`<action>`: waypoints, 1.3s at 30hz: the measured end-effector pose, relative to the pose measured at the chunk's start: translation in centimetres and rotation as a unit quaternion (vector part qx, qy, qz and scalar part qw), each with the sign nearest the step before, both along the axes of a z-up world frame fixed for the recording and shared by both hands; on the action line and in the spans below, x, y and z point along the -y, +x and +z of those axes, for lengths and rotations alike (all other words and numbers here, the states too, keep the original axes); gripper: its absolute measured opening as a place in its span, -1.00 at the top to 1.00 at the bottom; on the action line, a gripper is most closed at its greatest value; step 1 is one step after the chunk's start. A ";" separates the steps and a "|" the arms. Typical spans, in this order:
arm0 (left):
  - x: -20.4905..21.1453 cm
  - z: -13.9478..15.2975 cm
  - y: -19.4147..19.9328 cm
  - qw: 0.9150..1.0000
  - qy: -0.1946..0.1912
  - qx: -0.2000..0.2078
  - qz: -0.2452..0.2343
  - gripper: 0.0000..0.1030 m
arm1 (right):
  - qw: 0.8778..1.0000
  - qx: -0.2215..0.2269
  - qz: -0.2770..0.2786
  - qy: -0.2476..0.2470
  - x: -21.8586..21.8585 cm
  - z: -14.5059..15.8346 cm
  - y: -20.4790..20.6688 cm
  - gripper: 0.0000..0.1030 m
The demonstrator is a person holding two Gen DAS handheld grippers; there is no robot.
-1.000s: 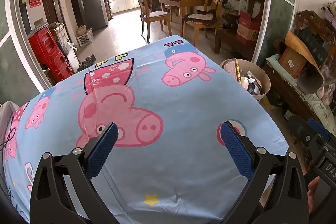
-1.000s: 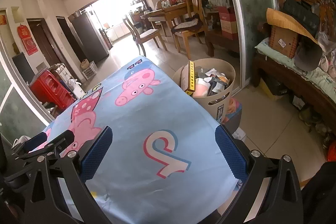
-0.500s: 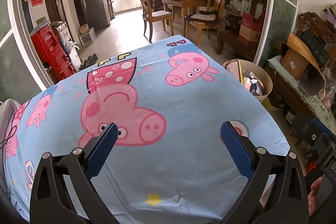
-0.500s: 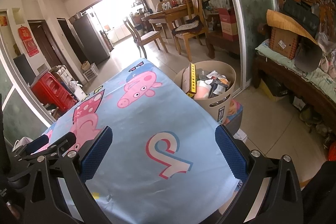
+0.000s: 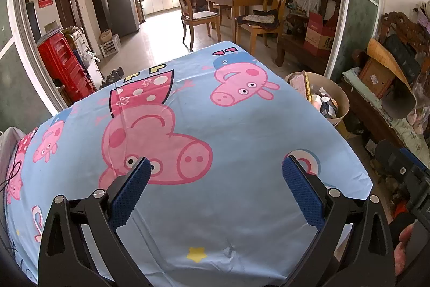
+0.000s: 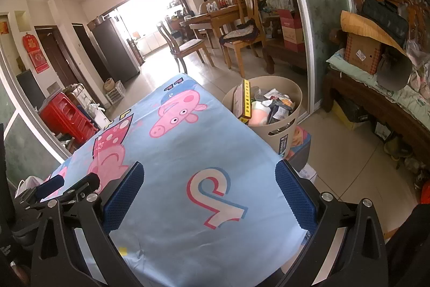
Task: Collect trash
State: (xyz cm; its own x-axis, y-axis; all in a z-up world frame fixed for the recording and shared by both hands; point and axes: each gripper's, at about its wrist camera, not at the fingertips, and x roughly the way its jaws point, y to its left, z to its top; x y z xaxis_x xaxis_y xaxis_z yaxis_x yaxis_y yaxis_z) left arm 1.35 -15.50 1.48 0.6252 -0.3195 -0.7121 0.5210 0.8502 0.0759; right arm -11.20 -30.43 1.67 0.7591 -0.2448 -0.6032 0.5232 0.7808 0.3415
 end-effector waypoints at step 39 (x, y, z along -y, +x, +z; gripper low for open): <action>-0.3 -0.1 0.0 1.000 0.012 0.009 -0.006 -0.88 | 1.000 0.001 0.003 -0.003 -0.5 0.1 0.3 -0.83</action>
State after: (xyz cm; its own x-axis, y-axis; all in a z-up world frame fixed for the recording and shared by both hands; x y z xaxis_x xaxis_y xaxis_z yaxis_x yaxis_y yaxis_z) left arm 1.38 -15.23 1.42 0.6340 -0.3093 -0.7088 0.5295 0.8416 0.1063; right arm -10.86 -29.95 1.78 0.7623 -0.2434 -0.5997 0.5170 0.7865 0.3379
